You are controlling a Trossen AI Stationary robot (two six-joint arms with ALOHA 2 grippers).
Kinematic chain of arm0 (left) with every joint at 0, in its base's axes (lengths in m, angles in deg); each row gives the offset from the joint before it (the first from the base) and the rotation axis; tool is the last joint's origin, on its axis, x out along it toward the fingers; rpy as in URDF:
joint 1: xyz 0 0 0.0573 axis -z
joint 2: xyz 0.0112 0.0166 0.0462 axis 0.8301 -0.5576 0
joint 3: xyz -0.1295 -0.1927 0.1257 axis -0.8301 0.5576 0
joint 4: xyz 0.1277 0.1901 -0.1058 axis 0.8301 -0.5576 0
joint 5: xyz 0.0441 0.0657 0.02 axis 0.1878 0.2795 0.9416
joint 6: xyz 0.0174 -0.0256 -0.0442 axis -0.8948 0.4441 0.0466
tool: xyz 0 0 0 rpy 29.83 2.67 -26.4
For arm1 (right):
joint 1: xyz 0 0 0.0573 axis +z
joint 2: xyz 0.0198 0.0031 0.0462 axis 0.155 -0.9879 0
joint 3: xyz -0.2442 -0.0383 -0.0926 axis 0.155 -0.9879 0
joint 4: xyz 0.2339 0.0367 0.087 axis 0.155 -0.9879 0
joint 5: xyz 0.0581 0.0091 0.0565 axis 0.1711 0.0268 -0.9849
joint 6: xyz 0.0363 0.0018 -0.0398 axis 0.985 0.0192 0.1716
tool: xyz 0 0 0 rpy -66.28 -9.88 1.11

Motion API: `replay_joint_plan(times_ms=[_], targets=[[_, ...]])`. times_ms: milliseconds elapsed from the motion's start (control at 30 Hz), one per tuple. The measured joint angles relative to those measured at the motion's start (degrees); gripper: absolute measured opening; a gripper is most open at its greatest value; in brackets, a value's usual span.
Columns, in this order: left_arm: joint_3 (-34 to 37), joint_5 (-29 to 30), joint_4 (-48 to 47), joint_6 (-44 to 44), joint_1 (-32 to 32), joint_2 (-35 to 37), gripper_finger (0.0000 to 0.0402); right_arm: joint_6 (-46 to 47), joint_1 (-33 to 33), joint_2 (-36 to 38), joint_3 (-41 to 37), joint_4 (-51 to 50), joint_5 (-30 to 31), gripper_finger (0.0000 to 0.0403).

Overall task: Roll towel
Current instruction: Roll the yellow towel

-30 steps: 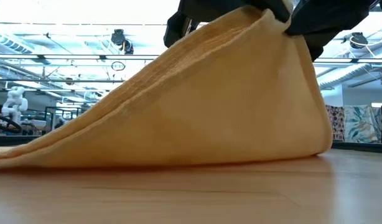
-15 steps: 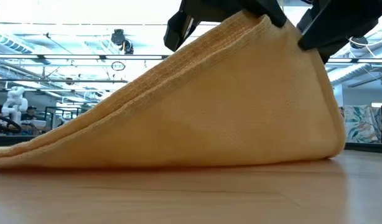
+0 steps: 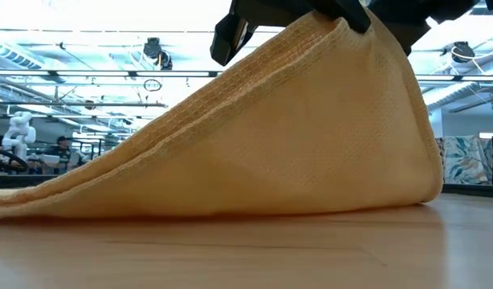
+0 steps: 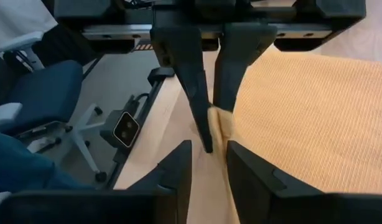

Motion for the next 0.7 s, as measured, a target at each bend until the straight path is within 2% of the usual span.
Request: replay_joint_plan(times_ms=[133,333,700], targets=[[0.0,0.0,0.0,0.0,0.0,0.0,0.0015,0.3,0.0,0.0,0.0,-2.0,0.2,0.0069],[0.0,-0.1,0.0,0.0,0.0,0.0,0.0015,3.2,0.0,0.0,0.0,-6.5,0.0,0.0007],[0.0,-0.9,0.3,1.4,-0.1,0.0,0.0015,4.6,0.0,0.0,0.0,-7.0,-0.1,0.0001]])
